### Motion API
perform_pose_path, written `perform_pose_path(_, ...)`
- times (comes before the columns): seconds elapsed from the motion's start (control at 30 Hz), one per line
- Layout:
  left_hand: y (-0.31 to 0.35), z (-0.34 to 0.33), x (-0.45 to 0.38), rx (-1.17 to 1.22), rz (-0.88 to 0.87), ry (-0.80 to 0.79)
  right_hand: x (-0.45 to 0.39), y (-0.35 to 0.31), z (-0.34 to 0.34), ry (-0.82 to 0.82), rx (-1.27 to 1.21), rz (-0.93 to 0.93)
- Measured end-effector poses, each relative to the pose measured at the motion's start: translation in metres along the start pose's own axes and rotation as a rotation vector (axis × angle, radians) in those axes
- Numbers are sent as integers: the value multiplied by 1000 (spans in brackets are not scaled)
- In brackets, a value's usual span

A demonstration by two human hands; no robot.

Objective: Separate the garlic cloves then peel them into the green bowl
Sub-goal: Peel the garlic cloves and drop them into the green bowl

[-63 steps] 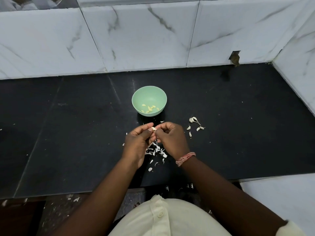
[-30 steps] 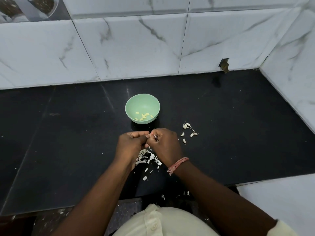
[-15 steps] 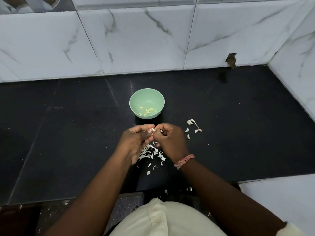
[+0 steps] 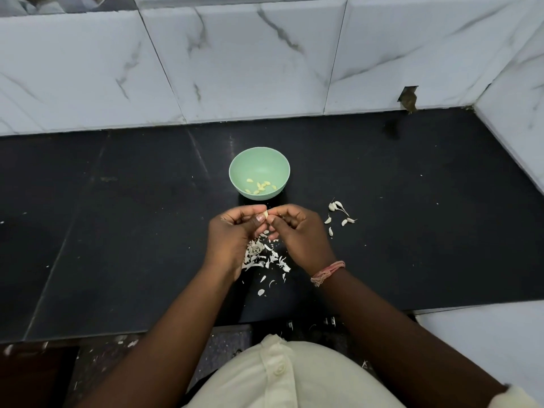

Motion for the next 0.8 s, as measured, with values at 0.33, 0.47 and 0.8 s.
perform_pose_path(0.33,10,5,1,-156,-217,26,-2,4,-4,15,-149,-57)
perform_pose_path(0.47,9,3,4,-215,-240,5,-2,11,-4,40,-182,-136)
perform_pose_path(0.8,19,7,10,-335,-391,39,0,11,-7,11,-230,-242)
Point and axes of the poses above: each hand's wrist, its own x-axis away from the middle knuckle, its own z-axis out of the back of the hand, y = z × x, the point moved 9 cm from there along -x, towards the middle knuckle, and after that the axes turned 13 degrees about y, right-handed, at the moved point
